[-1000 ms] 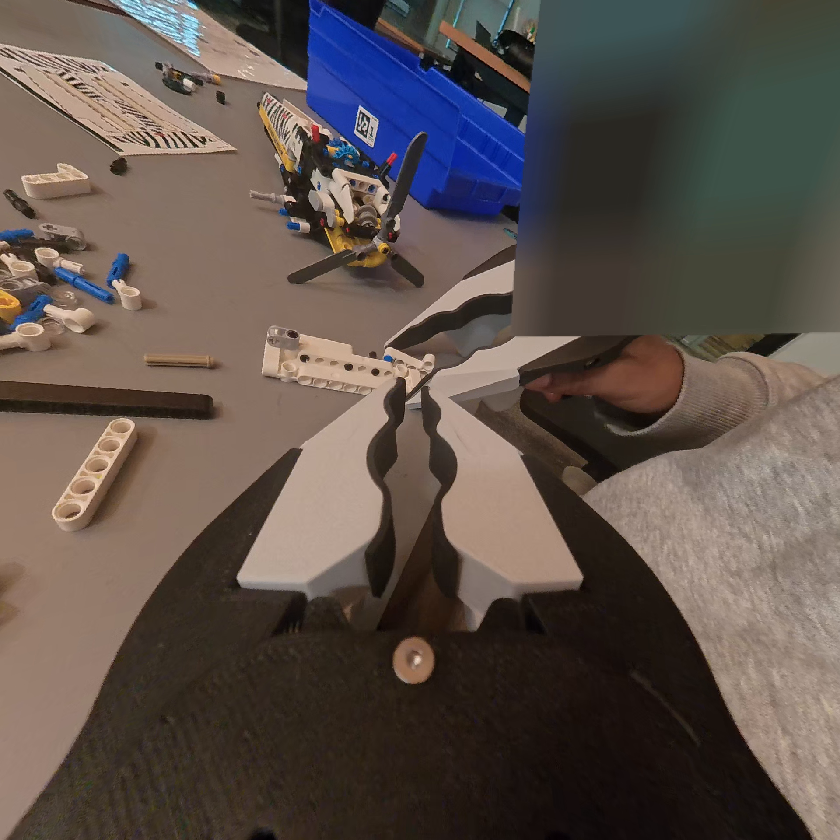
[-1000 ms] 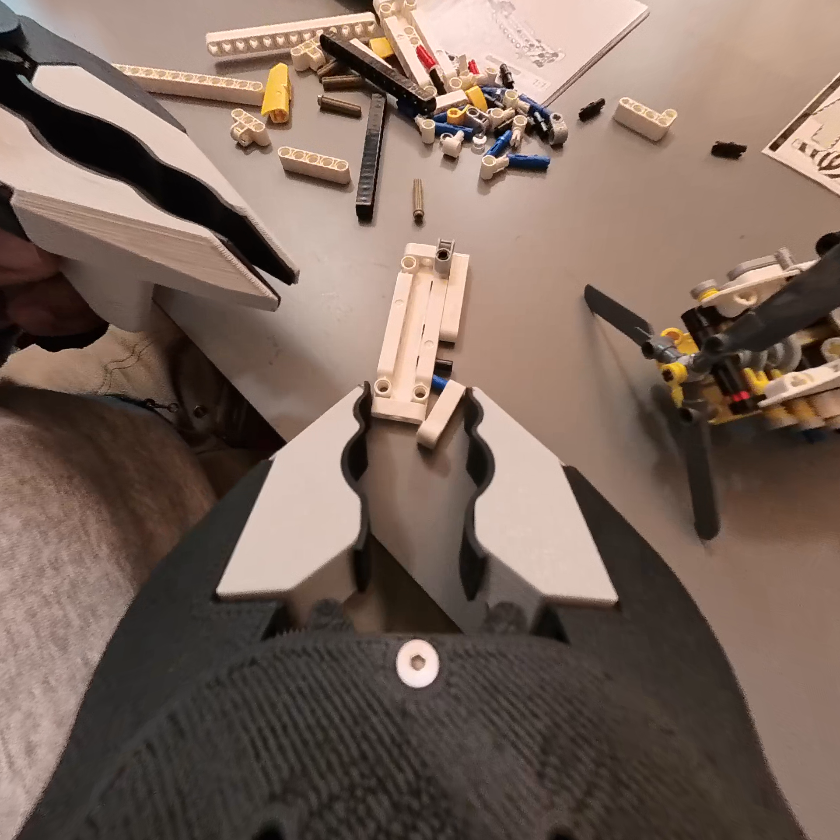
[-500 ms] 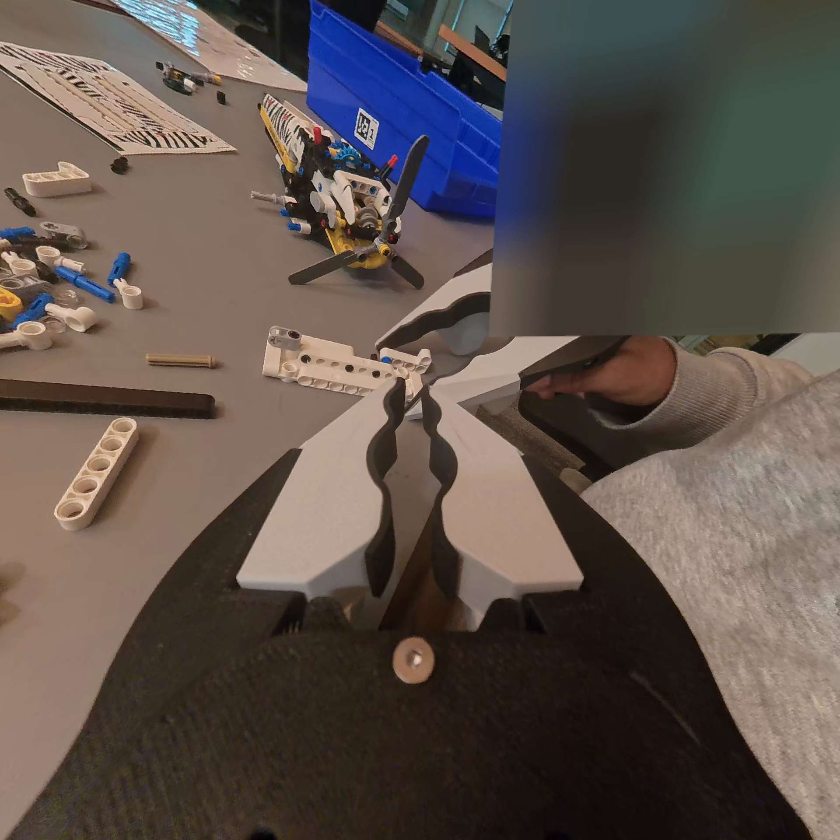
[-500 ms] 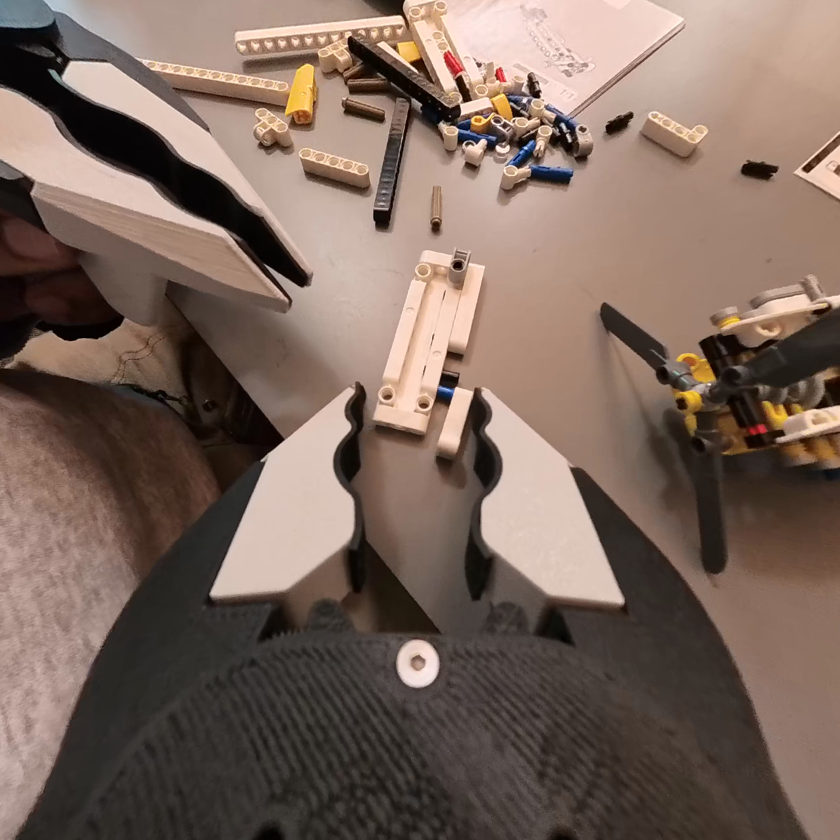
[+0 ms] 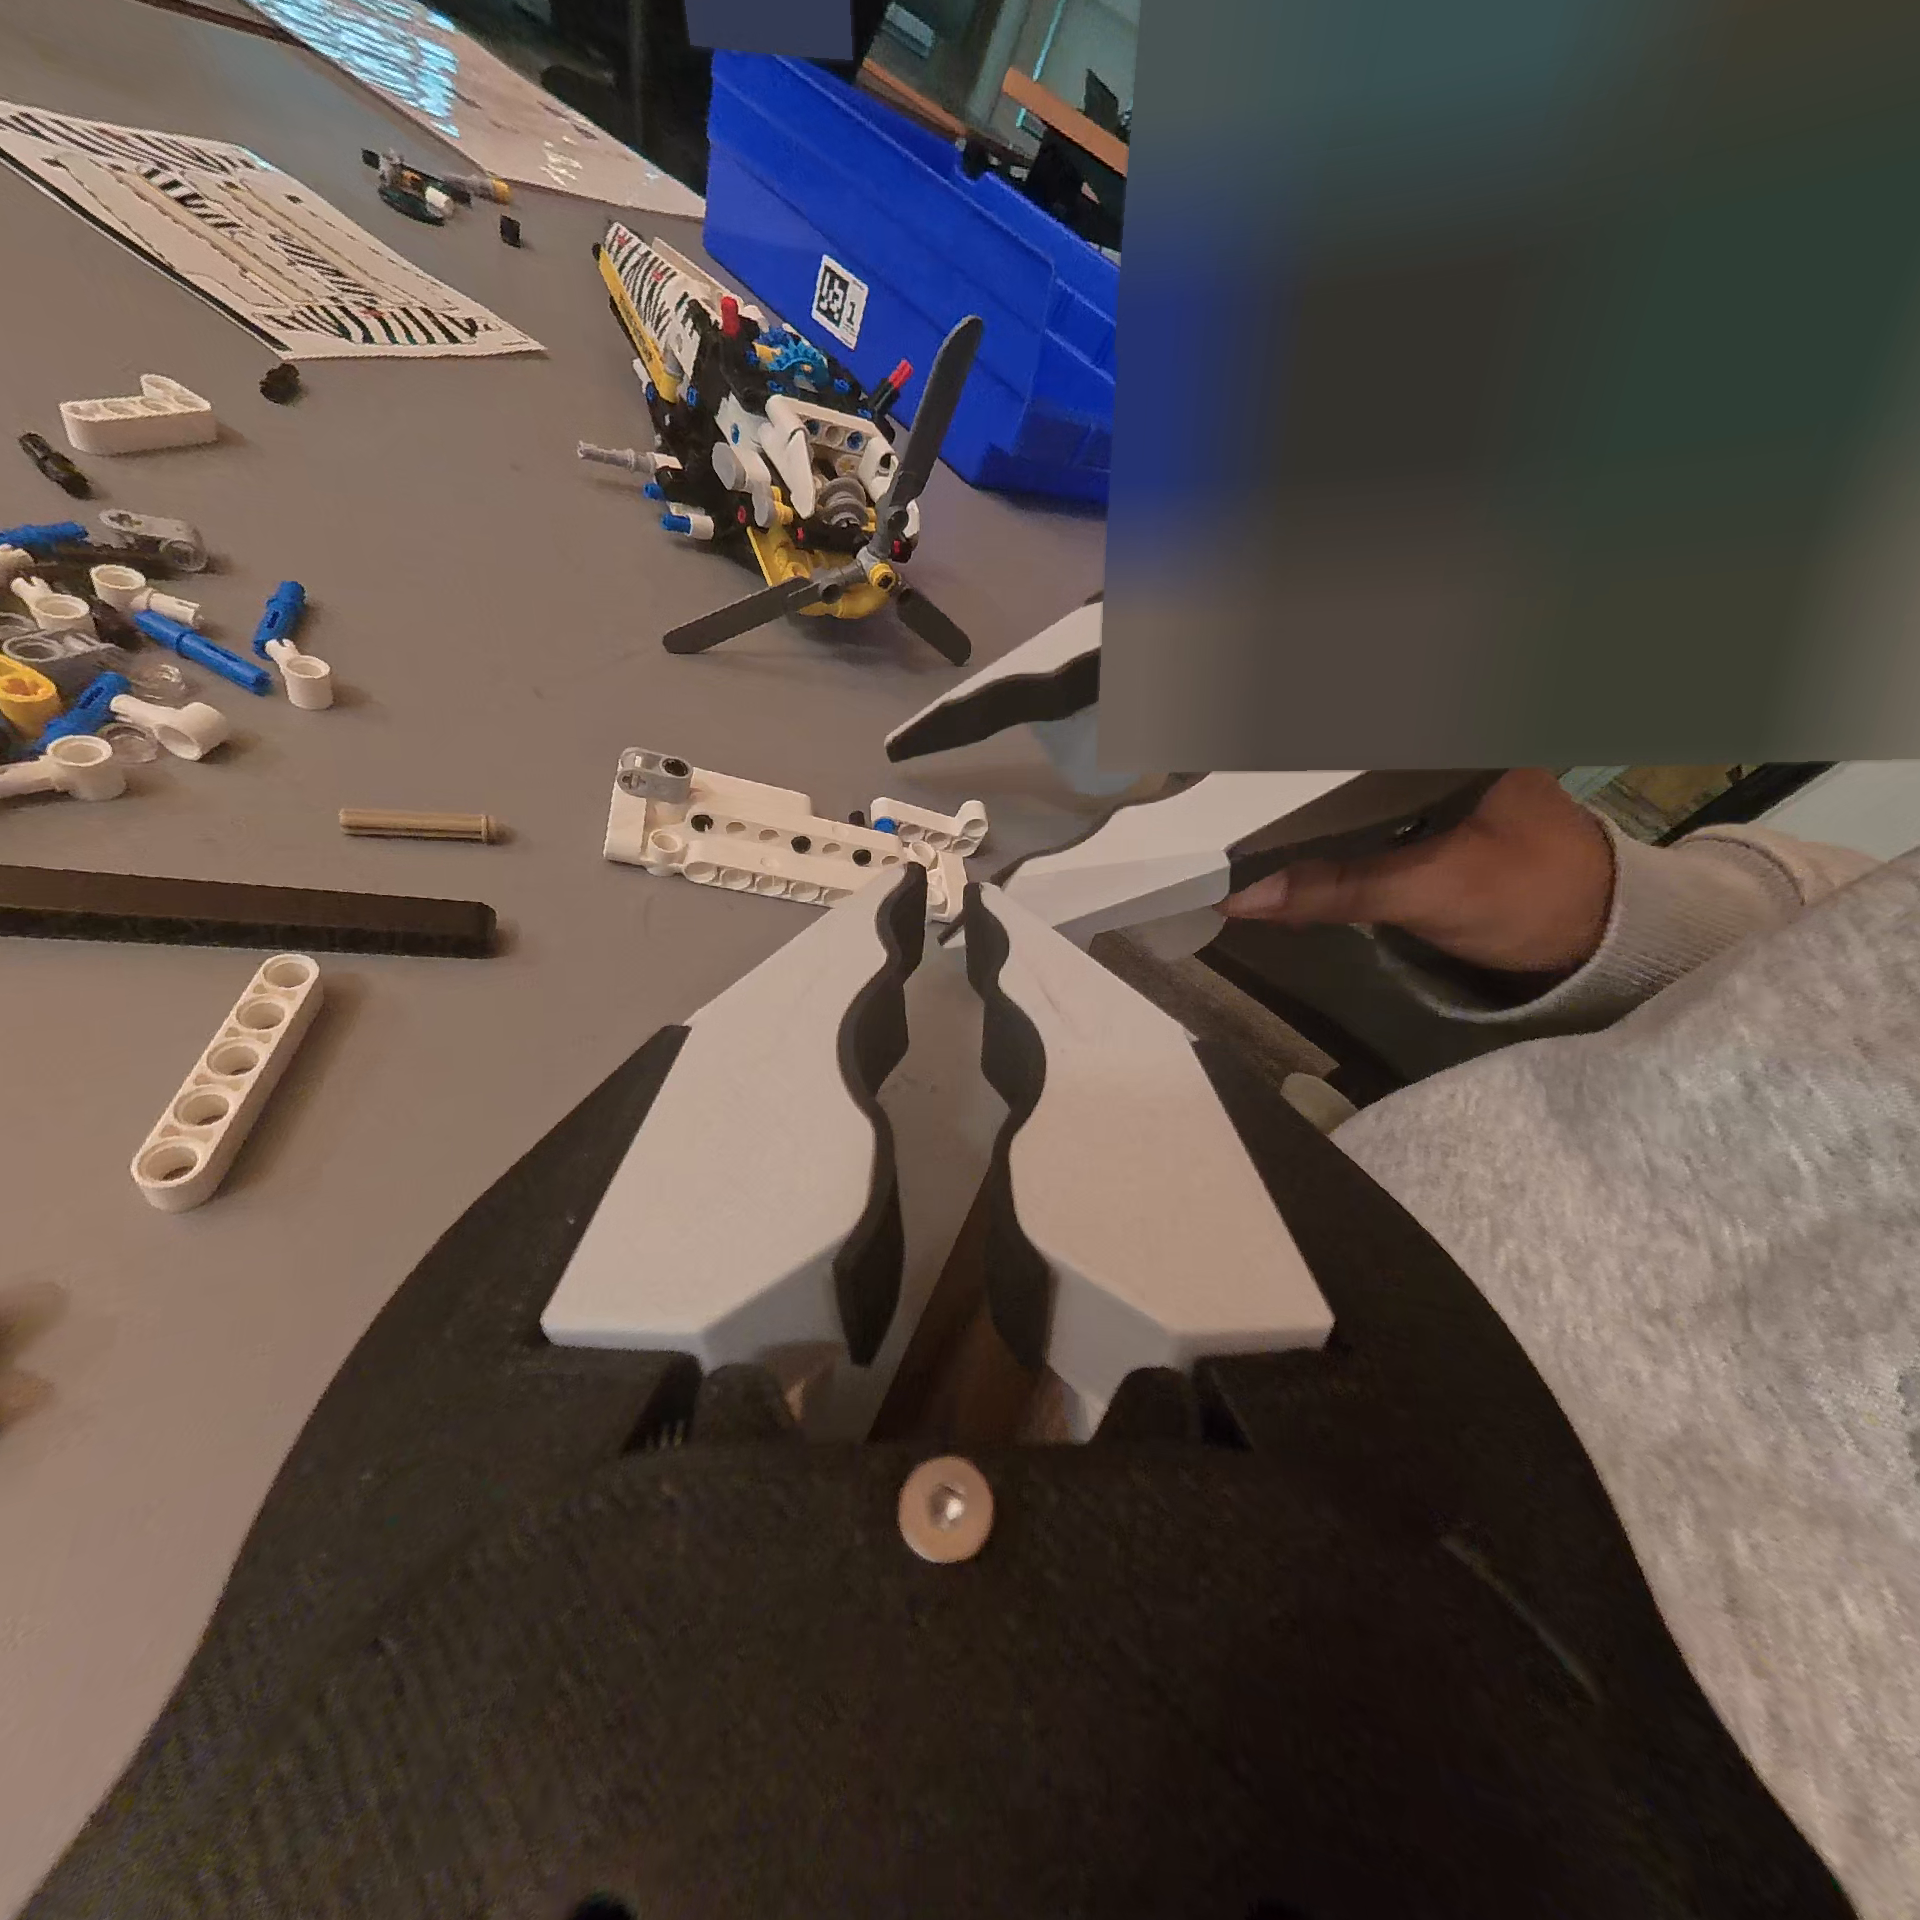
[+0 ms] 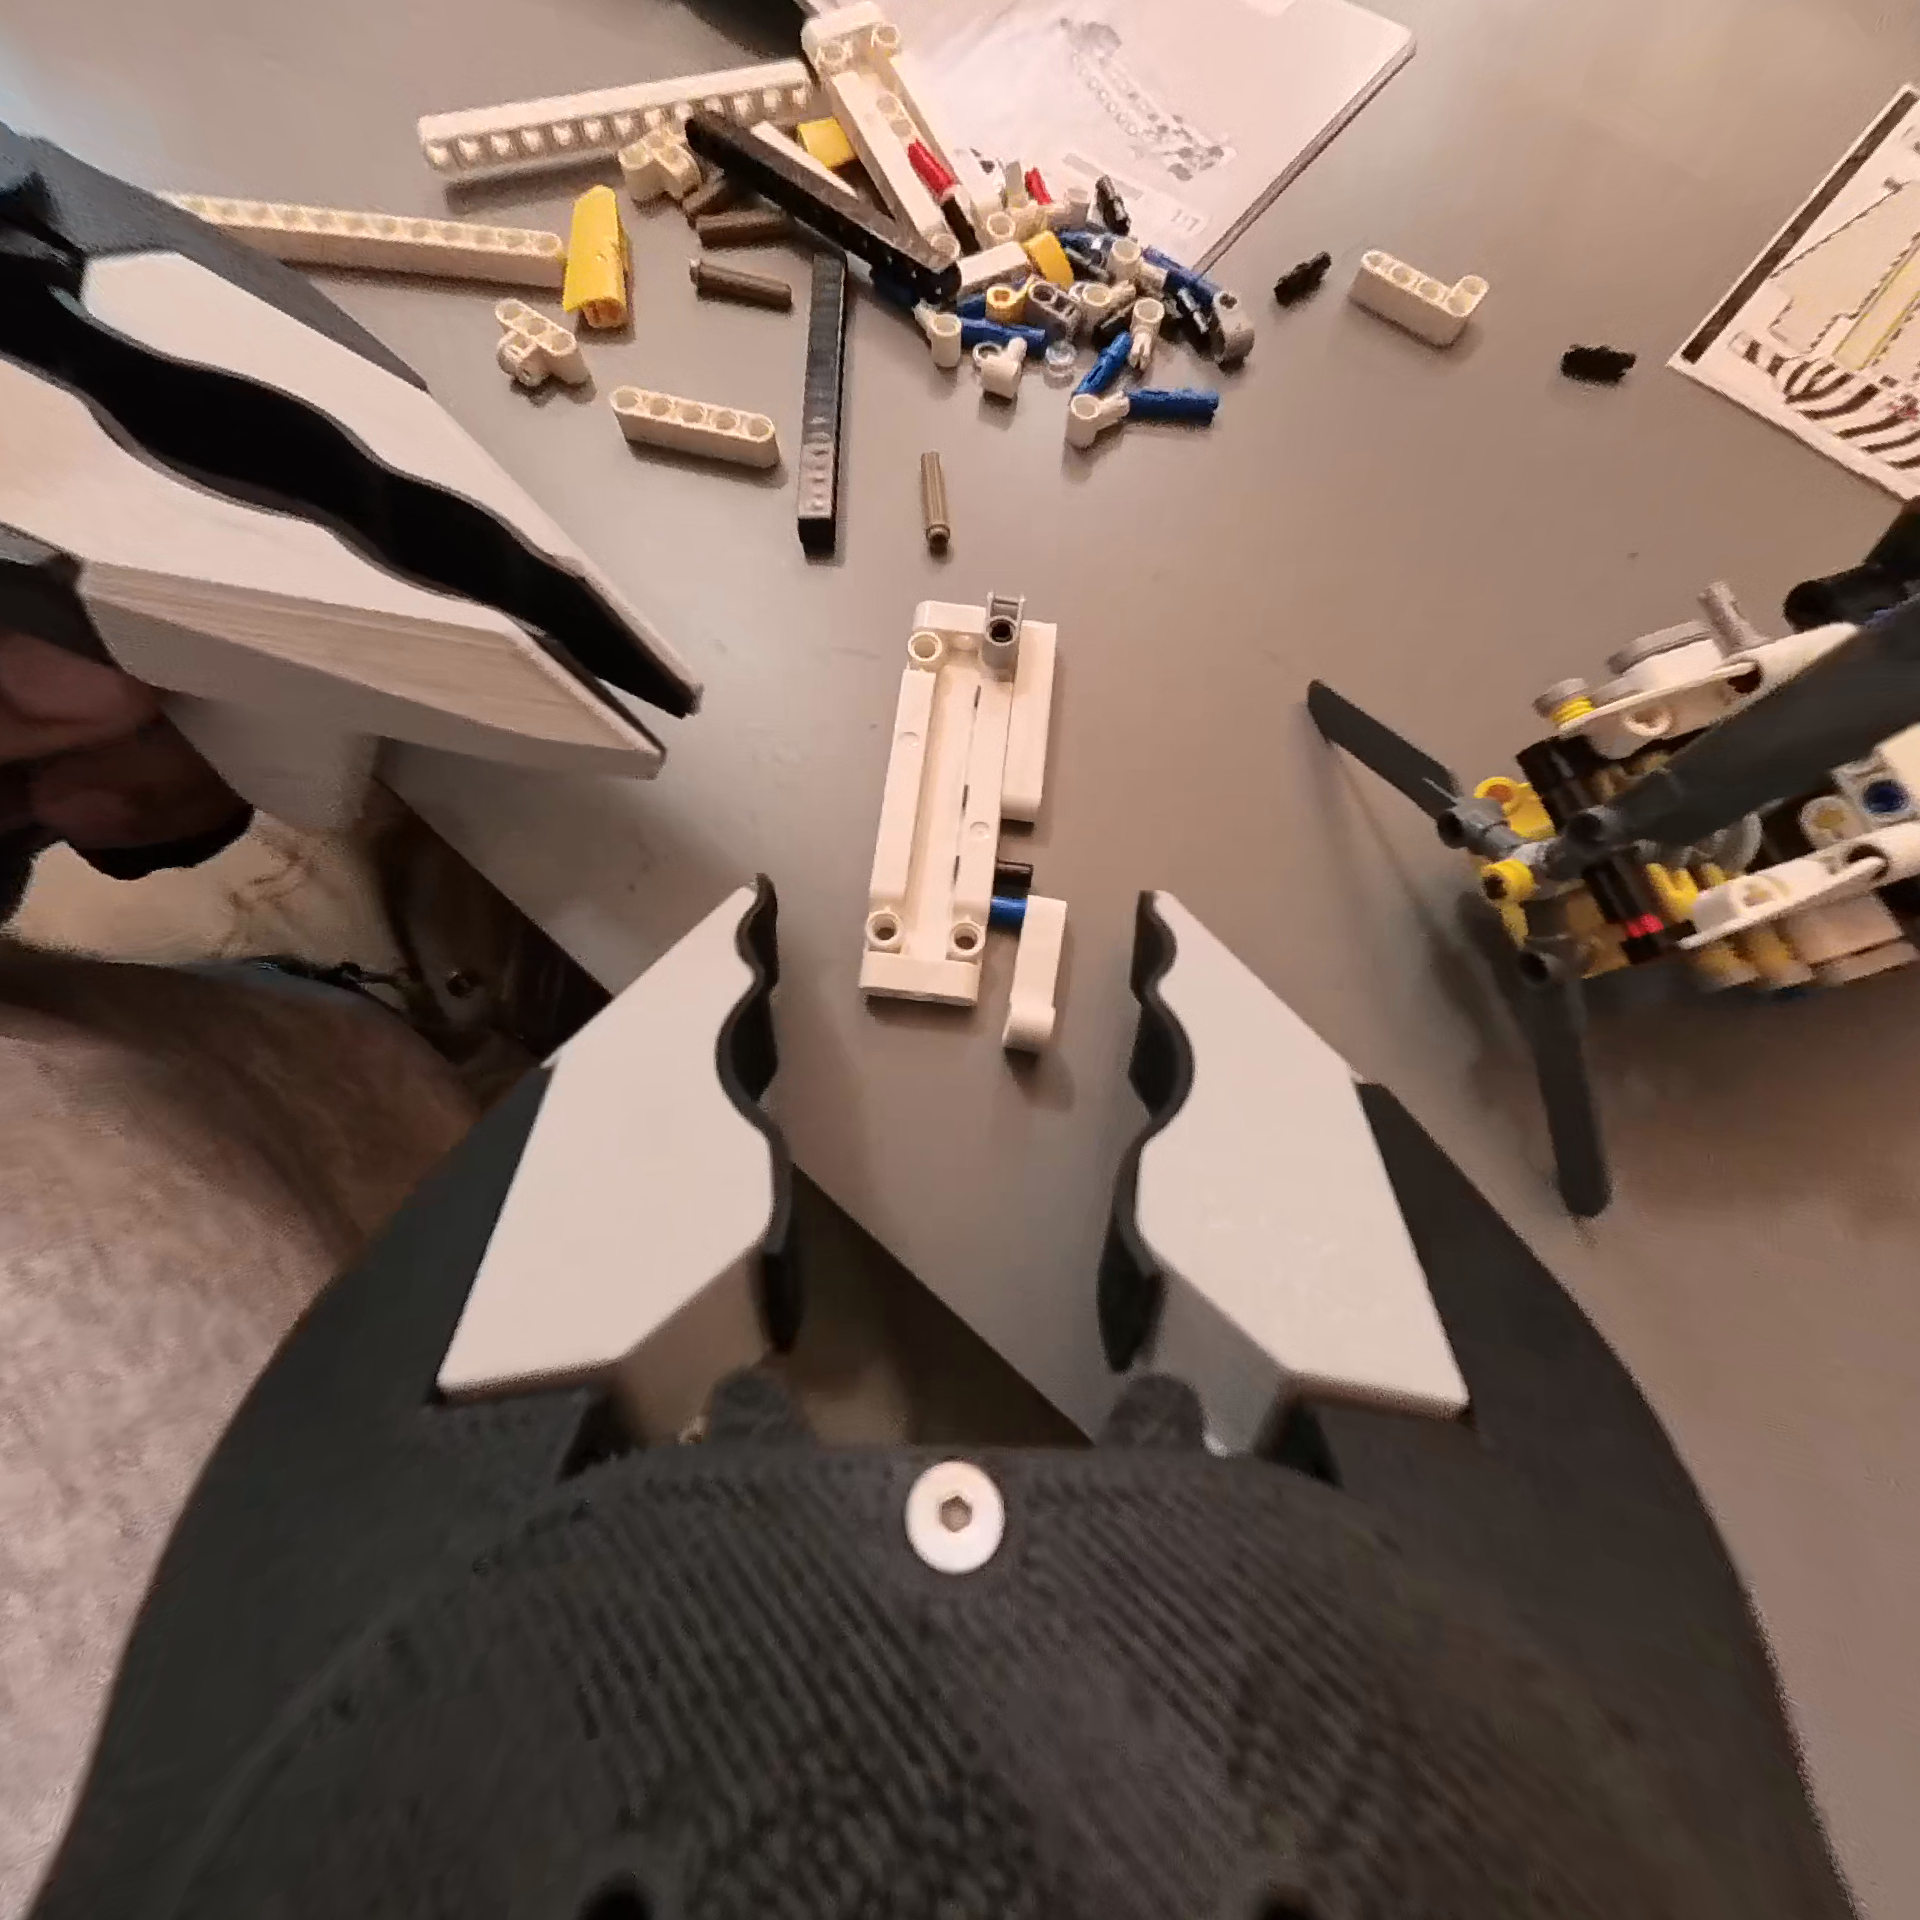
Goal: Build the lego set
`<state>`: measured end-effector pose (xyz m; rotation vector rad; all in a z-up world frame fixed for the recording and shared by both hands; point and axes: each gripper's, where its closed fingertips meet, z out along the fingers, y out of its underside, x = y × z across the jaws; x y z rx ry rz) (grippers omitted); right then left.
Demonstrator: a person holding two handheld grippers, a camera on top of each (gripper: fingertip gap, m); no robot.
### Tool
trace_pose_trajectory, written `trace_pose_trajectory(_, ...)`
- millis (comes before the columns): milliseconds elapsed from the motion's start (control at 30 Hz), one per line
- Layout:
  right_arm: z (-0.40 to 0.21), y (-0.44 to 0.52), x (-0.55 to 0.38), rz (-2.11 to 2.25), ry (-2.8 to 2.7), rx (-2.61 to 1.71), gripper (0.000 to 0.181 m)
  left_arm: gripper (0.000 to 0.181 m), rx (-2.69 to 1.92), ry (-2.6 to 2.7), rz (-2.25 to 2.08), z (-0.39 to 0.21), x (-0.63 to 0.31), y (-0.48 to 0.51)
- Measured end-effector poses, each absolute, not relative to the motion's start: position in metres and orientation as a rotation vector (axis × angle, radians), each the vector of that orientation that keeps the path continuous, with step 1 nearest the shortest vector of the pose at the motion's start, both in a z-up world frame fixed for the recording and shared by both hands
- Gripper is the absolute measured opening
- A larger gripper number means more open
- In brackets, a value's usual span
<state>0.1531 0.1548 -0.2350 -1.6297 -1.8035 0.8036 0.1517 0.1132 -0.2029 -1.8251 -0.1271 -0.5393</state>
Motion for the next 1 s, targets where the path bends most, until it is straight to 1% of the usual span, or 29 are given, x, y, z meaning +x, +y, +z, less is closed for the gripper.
trace_pose_trajectory(33, -0.236, 0.155, 0.1535, 0.807, -1.793, -1.641, 0.065, 0.004, -1.826, -0.127, -0.54, -0.2029, 0.1518, 0.1132)
trace_pose_trajectory(133, -0.2444, 0.1603, 0.155, 0.808, -1.746, -1.698, 0.064, 0.004, -1.826, -0.126, -0.54, -0.203, 0.1519, 0.1129)
trace_pose_trajectory(233, -0.2434, 0.1589, 0.1518, 0.861, -1.704, -1.728, 0.059, 0.004, -1.825, -0.127, -0.537, -0.203, 0.1513, 0.1128)
trace_pose_trajectory(367, -0.245, 0.1629, 0.1519, 0.789, -1.72, -1.723, 0.052, 0.004, -1.826, -0.129, -0.535, -0.2032, 0.151, 0.113)
trace_pose_trajectory(467, -0.2447, 0.1614, 0.1518, 0.747, -1.766, -1.676, 0.039, 0.004, -1.825, -0.13, -0.537, -0.2031, 0.1508, 0.113)
trace_pose_trajectory(733, -0.2452, 0.1601, 0.15, 0.787, -1.786, -1.675, 0.038, 0.004, -1.818, -0.132, -0.547, -0.2024, 0.1502, 0.1128)
trace_pose_trajectory(1000, -0.2456, 0.1554, 0.1477, 0.822, -1.97, -1.56, 0.038, 0.005, -1.83, -0.134, -0.551, -0.2028, 0.1504, 0.1128)
